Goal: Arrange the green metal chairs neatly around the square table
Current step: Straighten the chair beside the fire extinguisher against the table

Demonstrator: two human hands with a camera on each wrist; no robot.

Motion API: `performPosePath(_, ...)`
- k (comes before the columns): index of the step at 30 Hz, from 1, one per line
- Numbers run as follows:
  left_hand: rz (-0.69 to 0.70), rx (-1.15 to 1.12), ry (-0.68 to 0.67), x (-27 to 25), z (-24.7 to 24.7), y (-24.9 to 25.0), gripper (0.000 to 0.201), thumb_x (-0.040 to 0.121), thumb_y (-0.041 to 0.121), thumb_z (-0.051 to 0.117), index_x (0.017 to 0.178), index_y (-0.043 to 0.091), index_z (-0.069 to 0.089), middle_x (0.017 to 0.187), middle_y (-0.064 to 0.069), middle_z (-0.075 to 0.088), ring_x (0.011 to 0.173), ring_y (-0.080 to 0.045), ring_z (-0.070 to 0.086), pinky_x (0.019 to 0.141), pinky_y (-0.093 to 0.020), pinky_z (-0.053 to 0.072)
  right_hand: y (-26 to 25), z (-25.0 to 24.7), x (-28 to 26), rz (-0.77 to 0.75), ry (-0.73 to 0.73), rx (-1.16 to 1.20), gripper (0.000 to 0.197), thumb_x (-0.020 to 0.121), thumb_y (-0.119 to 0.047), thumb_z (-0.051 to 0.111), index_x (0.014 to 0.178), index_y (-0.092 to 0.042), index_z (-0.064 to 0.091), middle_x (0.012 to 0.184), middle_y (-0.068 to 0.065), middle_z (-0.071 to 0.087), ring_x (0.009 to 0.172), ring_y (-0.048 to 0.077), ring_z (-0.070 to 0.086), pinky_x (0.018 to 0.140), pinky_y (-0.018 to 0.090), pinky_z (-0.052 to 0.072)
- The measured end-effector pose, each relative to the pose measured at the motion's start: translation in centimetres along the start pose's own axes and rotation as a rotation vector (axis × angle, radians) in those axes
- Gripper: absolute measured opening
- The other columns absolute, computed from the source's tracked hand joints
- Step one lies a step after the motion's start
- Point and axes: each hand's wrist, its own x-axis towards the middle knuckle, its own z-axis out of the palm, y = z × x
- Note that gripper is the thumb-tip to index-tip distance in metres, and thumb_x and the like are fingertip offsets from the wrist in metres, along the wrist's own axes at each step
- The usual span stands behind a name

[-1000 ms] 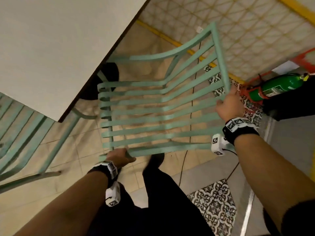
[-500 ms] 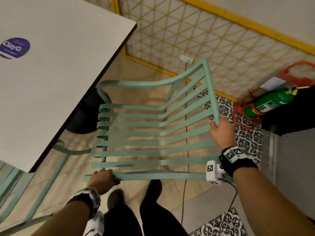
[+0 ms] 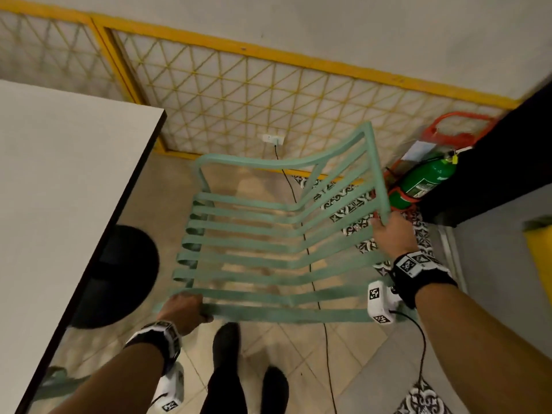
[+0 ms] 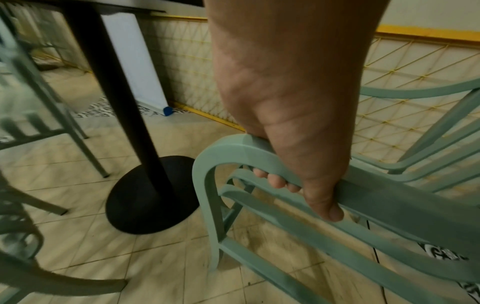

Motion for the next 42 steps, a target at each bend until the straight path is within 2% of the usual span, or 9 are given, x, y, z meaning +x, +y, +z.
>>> performPosePath(5,0.014,0.001,0.007,4.0,-1.6,-1.2,0.042,0.087,0.056,0.065,0.115,0.025,0.065,0.132,-0.003,0.063,0.120,-0.026,0.060,0.099,-0.034,0.048,-1.6,0.7,2.1,0.059,0.008,0.025,0.040,0.095,-0.031,0.057,0.108,0.006,0.053,0.108,0.032,0.064,0.101,0.044,0.063,0.079,0.044,0.049)
performPosePath(11,0.050,0.052,-0.089,6.0,-0.7,-2.6,0.050,0.089,0.060,0.056,0.127,0.028,0.057,0.133,-0.001,0.062,0.123,-0.025,0.057,0.104,-0.039,0.041,-1.5,2.4,1.6,0.088,0.013,0.006,0.040,0.096,-0.032,0.056,0.109,0.005,0.048,0.102,0.033,0.063,0.095,0.046,0.062,0.076,0.046,0.048)
performPosePath(23,0.073,0.083,-0.053,5.1,-0.1,-2.6,0.055,0.095,0.058,0.048,0.135,0.020,0.049,0.142,-0.007,0.055,0.134,-0.029,0.049,0.111,-0.042,0.036,-2.1,1.6,0.1,0.099,-0.033,0.034,0.027,0.098,-0.020,0.051,0.111,0.001,0.039,0.102,0.032,0.062,0.095,0.046,0.062,0.079,0.047,0.047)
performPosePath(29,0.051,0.050,-0.082,4.4,-0.4,-1.9,0.053,0.096,0.056,0.049,0.134,0.019,0.050,0.143,-0.008,0.054,0.133,-0.029,0.050,0.108,-0.041,0.038,-1.6,1.4,0.4,0.094,-0.059,-0.022,0.030,0.099,-0.018,0.049,0.116,0.004,0.038,0.111,0.034,0.061,0.102,0.045,0.061,0.078,0.041,0.044)
performPosePath(33,0.009,-0.044,-0.051,2.5,-1.0,-1.0,0.051,0.093,0.053,0.056,0.131,0.018,0.053,0.144,-0.008,0.054,0.133,-0.029,0.051,0.107,-0.040,0.042,-1.0,0.7,-0.2,0.074,-0.158,-0.072,0.039,0.094,-0.016,0.054,0.122,0.003,0.035,0.118,0.031,0.058,0.107,0.044,0.059,0.086,0.045,0.048)
performPosePath(35,-0.011,-0.133,0.015,0.9,-2.0,-0.3,0.050,0.093,0.047,0.058,0.133,0.018,0.053,0.145,-0.008,0.053,0.133,-0.030,0.050,0.109,-0.040,0.042,-0.9,0.0,-1.3,0.029,-0.166,-0.097,0.050,0.088,-0.016,0.061,0.126,0.002,0.034,0.124,0.030,0.053,0.111,0.044,0.056,0.090,0.048,0.049)
performPosePath(38,-0.020,-0.262,0.085,-2.5,-2.8,0.8,0.047,0.095,0.043,0.057,0.136,0.020,0.052,0.146,-0.006,0.050,0.132,-0.027,0.050,0.109,-0.041,0.043,-1.5,-0.9,-4.7,-0.155,-0.030,-0.192,0.059,0.081,-0.018,0.065,0.130,0.001,0.038,0.127,0.027,0.046,0.117,0.045,0.046,0.095,0.051,0.044)
performPosePath(40,-0.019,-0.326,0.144,-5.1,-2.9,1.1,0.042,0.095,0.043,0.058,0.131,0.022,0.056,0.139,-0.004,0.056,0.122,-0.023,0.059,0.103,-0.039,0.049,-2.1,-1.1,-8.2,-0.303,0.005,-0.187,0.053,0.081,-0.022,0.066,0.126,-0.003,0.046,0.122,0.023,0.049,0.114,0.041,0.047,0.096,0.049,0.042)
performPosePath(42,-0.009,-0.385,0.232,-8.2,-2.6,1.5,0.036,0.094,0.042,0.061,0.123,0.022,0.061,0.127,-0.003,0.065,0.111,-0.020,0.064,0.095,-0.036,0.052,-2.5,-0.3,-12.1,-0.436,-0.120,-0.158,0.042,0.085,-0.026,0.064,0.120,-0.007,0.052,0.118,0.016,0.051,0.112,0.034,0.049,0.095,0.044,0.042)
